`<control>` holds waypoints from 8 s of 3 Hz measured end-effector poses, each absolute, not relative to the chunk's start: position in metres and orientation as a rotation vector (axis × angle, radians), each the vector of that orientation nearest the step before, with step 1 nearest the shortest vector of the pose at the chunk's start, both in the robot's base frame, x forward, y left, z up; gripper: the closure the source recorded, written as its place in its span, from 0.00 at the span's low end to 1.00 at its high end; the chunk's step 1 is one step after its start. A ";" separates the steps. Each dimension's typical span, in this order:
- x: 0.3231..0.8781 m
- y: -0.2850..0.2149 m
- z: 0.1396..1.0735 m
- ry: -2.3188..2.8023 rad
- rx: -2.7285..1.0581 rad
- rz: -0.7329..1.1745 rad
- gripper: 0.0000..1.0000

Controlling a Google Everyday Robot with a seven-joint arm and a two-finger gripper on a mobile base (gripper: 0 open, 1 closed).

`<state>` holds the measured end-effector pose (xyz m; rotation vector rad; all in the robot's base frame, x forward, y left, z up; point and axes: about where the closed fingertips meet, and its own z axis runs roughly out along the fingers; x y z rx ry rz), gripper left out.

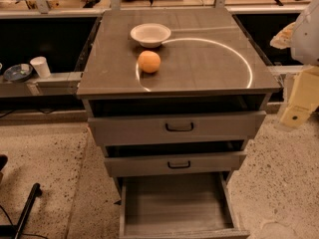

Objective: Place orange into bottom drawer

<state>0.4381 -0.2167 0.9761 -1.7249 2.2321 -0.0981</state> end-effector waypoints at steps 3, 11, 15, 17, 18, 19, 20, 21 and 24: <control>0.525 -0.138 0.987 2.115 -1.767 -0.018 0.00; 0.689 0.027 0.885 1.998 -1.576 0.341 0.00; 0.701 0.038 0.851 1.861 -1.427 0.618 0.72; 0.608 0.004 0.896 1.479 -1.695 0.703 1.00; 0.533 -0.049 0.845 1.521 -1.899 0.734 1.00; 0.480 -0.100 0.773 1.728 -1.950 0.656 1.00; 0.473 -0.093 0.767 1.722 -1.971 0.695 1.00; 0.486 -0.107 0.748 1.809 -1.949 0.568 1.00; 0.487 -0.156 0.627 1.829 -1.809 0.434 1.00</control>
Offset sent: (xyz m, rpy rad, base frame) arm 0.1066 0.0899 0.0167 0.0903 -0.0431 0.1093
